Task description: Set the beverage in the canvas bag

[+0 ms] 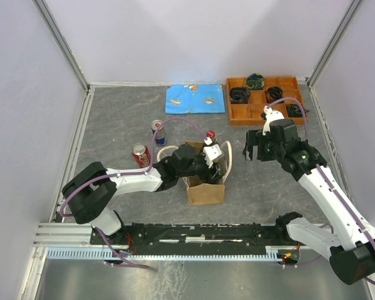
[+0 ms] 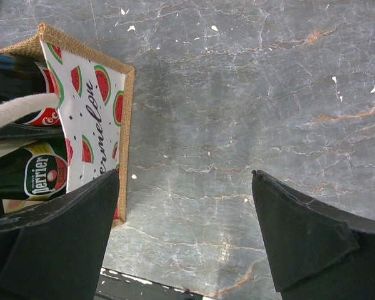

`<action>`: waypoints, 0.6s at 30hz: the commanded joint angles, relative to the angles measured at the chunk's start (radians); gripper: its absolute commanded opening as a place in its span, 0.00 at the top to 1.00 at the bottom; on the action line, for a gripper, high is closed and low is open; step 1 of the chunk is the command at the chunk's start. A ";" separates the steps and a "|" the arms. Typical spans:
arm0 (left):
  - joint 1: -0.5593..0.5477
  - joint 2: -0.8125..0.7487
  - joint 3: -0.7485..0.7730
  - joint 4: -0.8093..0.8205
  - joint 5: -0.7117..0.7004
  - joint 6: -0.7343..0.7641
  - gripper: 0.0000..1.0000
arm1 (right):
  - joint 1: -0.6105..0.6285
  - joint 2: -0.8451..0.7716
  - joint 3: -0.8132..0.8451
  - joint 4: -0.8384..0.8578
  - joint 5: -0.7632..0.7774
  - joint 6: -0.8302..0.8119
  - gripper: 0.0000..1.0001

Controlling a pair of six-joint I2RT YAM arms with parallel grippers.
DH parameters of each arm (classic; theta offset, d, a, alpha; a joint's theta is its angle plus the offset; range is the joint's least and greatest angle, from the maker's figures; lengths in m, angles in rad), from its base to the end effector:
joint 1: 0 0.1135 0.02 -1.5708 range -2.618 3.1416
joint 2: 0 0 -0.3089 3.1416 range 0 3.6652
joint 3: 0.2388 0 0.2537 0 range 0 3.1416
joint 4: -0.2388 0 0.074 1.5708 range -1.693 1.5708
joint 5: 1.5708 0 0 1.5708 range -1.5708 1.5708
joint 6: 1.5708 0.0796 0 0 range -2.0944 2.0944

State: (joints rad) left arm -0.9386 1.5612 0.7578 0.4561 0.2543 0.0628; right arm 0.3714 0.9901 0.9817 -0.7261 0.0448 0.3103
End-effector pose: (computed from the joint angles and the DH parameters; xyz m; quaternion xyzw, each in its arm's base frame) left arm 0.2045 -0.3131 0.2352 0.4537 0.6774 -0.3356 0.4719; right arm 0.1983 0.0734 0.3268 -0.0188 0.9135 0.1164 0.3895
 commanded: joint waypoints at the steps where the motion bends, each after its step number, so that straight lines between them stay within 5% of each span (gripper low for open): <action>1: 0.003 -0.008 0.003 0.174 -0.040 0.015 0.97 | 0.003 0.003 -0.005 0.028 0.003 -0.007 0.05; 9: 0.004 0.053 0.011 0.205 -0.049 0.013 0.95 | 0.002 0.012 -0.006 0.032 0.000 -0.008 0.05; 15: 0.004 0.102 0.033 0.216 -0.056 0.015 0.48 | 0.002 0.013 -0.005 0.028 0.003 -0.011 0.05; 18: 0.004 0.105 0.038 0.214 -0.051 0.016 0.35 | 0.003 0.013 -0.003 0.026 0.007 -0.014 0.05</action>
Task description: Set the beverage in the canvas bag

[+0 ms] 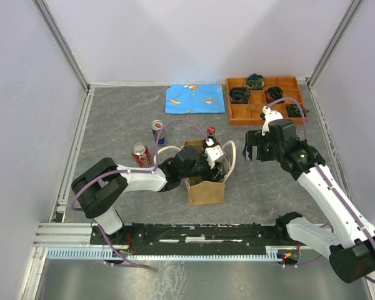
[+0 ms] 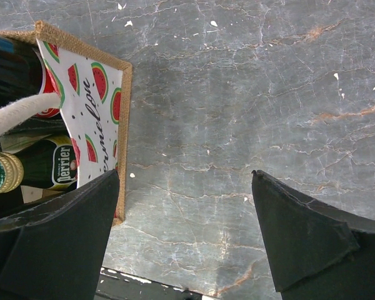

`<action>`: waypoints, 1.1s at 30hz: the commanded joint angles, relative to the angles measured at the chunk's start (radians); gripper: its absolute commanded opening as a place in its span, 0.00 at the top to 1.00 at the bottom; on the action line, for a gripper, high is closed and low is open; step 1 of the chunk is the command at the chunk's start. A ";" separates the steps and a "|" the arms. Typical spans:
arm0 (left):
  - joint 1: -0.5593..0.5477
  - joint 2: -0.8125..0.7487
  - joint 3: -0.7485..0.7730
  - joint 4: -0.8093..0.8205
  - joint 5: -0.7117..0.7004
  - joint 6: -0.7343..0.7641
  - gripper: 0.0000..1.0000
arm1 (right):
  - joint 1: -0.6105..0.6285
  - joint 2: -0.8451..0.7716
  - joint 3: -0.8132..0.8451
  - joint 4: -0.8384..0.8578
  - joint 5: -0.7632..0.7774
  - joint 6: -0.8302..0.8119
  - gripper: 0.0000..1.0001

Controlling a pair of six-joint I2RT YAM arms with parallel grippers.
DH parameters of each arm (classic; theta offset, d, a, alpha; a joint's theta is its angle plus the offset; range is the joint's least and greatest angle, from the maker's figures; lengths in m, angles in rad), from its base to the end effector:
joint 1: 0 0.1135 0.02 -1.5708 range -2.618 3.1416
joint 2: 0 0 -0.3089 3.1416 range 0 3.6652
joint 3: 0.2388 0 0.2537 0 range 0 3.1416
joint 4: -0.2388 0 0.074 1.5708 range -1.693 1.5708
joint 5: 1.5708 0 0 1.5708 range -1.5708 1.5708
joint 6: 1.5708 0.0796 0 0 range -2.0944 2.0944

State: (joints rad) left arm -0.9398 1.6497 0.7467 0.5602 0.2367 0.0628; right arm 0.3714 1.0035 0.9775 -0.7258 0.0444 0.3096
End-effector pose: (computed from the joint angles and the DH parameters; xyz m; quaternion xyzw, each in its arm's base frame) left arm 0.2131 -0.3232 0.2142 0.4497 0.6791 -0.3303 0.4770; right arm 0.2008 0.0744 0.3227 -0.0195 0.9169 0.1137 0.3820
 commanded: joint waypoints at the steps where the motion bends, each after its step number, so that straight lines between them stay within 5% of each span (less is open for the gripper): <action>1: 0.005 0.014 0.049 0.108 -0.031 0.016 0.32 | 0.002 0.000 0.002 0.024 0.008 -0.013 0.05; 5: 0.005 -0.016 0.042 0.090 -0.022 0.006 0.24 | 0.003 0.006 0.002 0.028 0.006 -0.014 0.05; 15: 0.004 -0.119 0.025 0.031 -0.006 -0.023 0.26 | 0.002 0.032 0.000 0.051 -0.012 -0.006 0.05; 24: 0.004 -0.157 0.010 0.025 0.013 -0.038 0.43 | 0.003 0.038 -0.008 0.061 -0.019 0.000 0.05; 30: 0.004 -0.148 0.003 0.035 0.027 -0.046 0.66 | 0.003 0.042 -0.009 0.063 -0.022 0.002 0.05; 33: 0.004 -0.145 0.003 0.035 0.037 -0.046 0.87 | 0.003 0.045 -0.009 0.062 -0.021 0.002 0.05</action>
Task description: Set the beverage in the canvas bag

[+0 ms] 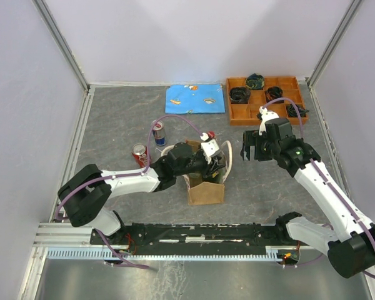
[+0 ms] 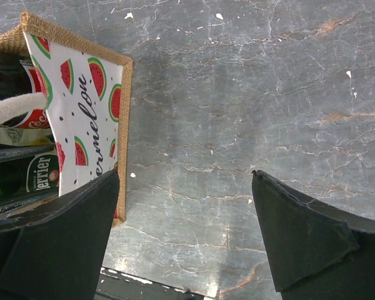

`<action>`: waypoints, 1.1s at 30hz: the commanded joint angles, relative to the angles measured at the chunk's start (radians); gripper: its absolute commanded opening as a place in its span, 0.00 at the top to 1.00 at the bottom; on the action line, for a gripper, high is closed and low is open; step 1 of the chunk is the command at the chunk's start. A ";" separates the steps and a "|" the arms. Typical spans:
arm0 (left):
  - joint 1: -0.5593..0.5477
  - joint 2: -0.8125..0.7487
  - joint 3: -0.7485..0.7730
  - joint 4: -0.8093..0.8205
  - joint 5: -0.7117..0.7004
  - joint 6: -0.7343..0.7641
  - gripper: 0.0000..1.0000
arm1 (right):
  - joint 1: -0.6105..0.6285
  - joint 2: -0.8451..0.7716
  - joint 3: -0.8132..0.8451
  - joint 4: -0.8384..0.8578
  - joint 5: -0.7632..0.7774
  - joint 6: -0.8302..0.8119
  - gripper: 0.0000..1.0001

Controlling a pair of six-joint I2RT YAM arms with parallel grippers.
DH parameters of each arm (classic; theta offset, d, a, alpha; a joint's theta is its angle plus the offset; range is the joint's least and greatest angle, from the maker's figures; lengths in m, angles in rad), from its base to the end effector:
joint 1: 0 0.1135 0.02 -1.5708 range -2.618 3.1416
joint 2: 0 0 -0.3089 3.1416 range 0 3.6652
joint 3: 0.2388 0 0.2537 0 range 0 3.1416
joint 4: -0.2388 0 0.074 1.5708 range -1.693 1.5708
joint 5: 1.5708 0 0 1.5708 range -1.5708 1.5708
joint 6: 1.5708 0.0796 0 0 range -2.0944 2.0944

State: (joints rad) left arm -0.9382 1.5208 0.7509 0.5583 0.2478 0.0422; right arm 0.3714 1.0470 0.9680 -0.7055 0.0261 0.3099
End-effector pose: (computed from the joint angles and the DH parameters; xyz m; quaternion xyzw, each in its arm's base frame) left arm 0.2037 -0.3108 0.2618 0.4319 0.6444 -0.3568 0.5205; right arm 0.2101 0.0796 0.3129 -0.0234 0.9233 0.1166 0.3651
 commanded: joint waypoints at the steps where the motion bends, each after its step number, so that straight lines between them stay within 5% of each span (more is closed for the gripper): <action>1: 0.003 -0.016 0.000 0.037 0.028 -0.026 0.94 | 0.003 0.003 0.001 0.043 -0.004 0.001 0.05; 33: 0.005 0.026 0.145 0.222 -0.178 0.139 0.97 | 0.003 0.002 0.000 0.045 -0.006 0.001 0.05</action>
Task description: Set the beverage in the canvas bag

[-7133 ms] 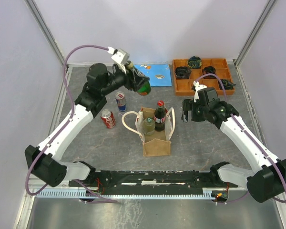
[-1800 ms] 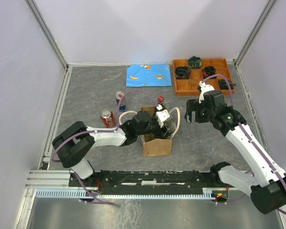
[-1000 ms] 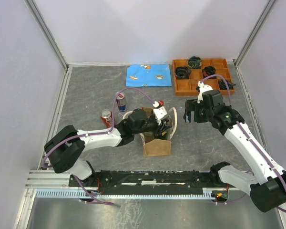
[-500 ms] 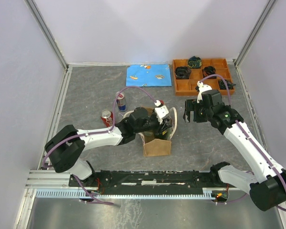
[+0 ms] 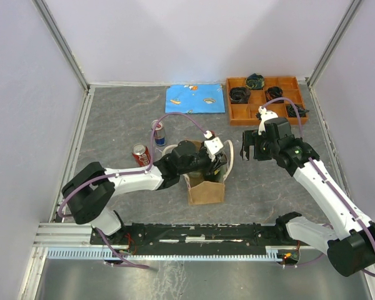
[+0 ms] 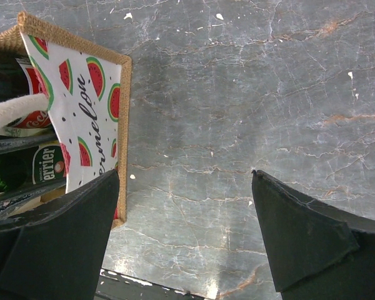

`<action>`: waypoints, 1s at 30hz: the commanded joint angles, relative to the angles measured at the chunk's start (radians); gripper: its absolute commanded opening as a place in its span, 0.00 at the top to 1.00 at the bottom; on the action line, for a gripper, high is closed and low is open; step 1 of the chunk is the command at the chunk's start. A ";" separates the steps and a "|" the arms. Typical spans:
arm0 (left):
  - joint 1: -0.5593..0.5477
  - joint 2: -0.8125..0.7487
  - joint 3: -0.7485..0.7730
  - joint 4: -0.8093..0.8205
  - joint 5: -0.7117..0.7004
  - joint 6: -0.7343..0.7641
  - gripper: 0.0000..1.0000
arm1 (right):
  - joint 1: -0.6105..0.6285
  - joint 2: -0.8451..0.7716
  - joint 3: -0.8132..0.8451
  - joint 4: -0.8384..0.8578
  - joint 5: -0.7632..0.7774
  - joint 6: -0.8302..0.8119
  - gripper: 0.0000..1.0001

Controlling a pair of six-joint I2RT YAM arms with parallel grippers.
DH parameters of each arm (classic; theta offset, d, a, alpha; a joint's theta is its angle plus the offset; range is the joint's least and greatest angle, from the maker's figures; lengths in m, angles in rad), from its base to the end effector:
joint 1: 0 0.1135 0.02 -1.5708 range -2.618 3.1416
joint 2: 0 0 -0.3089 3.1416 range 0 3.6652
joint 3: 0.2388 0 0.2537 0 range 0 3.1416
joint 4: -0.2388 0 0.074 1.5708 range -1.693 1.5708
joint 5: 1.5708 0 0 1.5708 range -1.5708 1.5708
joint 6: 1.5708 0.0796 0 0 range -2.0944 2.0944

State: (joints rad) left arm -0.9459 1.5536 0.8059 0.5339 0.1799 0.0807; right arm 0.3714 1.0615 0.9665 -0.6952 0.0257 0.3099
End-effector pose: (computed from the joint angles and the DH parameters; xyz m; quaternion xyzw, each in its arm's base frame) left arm 0.2137 -0.3206 0.2664 0.4299 0.6478 -0.3256 0.5382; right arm 0.2137 0.0810 0.3104 -0.0235 0.9244 0.1159 0.3625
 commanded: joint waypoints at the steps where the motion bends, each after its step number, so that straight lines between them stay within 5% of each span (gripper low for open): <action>1: 0.012 -0.004 0.090 0.255 -0.118 0.102 0.97 | 0.003 -0.012 0.000 0.034 -0.006 0.001 0.05; 14: 0.016 0.003 0.105 0.265 -0.129 0.060 0.96 | 0.002 -0.010 -0.004 0.037 -0.008 0.004 0.05; 19: 0.014 -0.029 0.057 0.192 -0.089 0.034 0.50 | 0.002 -0.009 -0.005 0.035 -0.008 0.003 0.05; 26: 0.015 -0.057 0.028 0.157 -0.100 0.022 0.22 | 0.003 0.009 -0.008 0.053 -0.024 0.011 0.05; 30: 0.015 -0.092 0.038 0.123 -0.102 0.020 0.17 | 0.002 0.010 -0.008 0.056 -0.026 0.013 0.06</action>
State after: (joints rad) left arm -0.9379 1.5150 0.8257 0.6300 0.1013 0.0834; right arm 0.3714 1.0710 0.9577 -0.6876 0.0139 0.3145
